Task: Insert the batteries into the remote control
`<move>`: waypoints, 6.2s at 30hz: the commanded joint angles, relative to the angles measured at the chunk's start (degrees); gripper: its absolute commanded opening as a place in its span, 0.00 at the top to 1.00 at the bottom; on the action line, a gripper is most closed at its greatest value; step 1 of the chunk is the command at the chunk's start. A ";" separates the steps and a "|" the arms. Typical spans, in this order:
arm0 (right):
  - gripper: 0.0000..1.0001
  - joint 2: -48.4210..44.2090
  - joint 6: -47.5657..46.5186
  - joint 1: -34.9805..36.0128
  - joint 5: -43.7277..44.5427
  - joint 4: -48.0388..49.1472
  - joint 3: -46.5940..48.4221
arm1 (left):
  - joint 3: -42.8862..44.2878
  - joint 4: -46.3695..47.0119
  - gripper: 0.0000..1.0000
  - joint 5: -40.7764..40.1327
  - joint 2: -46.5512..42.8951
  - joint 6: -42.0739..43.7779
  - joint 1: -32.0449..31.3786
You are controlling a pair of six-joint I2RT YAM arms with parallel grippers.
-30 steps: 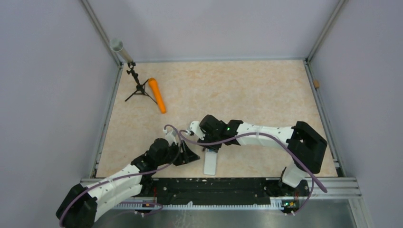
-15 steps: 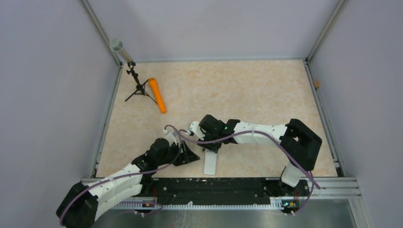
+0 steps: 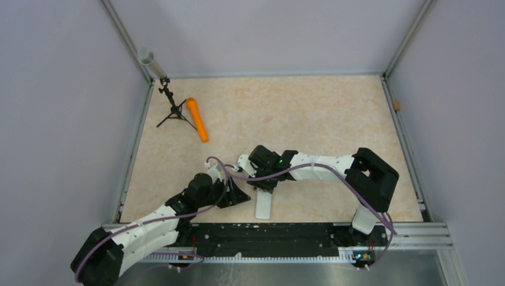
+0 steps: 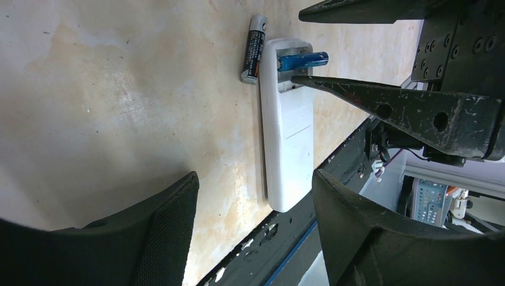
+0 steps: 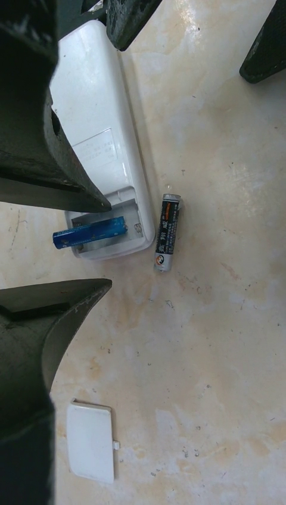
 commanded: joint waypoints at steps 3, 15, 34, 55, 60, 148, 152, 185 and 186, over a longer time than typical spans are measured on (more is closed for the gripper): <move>0.56 1.62 -0.54 -0.51 0.30 0.58 1.05 | 0.54 2.10 0.29 0.42 0.14 1.19 0.20; 0.64 2.03 -0.63 -0.54 -0.96 0.07 0.89 | 0.36 2.82 0.29 0.72 0.59 1.01 0.20; 0.71 0.27 -0.55 -0.57 -0.75 -0.14 1.62 | 0.28 3.04 0.29 0.75 0.68 0.58 0.20; 0.59 -4.89 1.20 -0.54 0.63 -1.02 2.70 | 0.73 3.29 0.29 0.90 1.50 0.22 0.15; 0.58 -8.25 2.80 -0.53 0.92 -1.77 1.98 | 2.05 3.43 0.30 0.95 3.23 0.77 0.19; 0.72 -19.36 32.47 -2.53 5.41 12.62 -14.70 | 12.40 18.47 0.69 6.50 35.24 -1.27 0.96; 0.73 -17.66 33.69 -2.77 4.51 12.79 -14.32 | 12.32 18.72 0.70 6.26 35.29 -1.36 1.39; 0.82 -12.44 37.88 -4.31 0.69 14.05 -12.40 | 11.35 23.70 0.77 7.27 37.43 -2.63 3.01; 0.82 -12.35 37.95 -4.29 0.60 14.07 -12.39 | 11.36 23.80 0.77 7.31 37.48 -2.67 3.01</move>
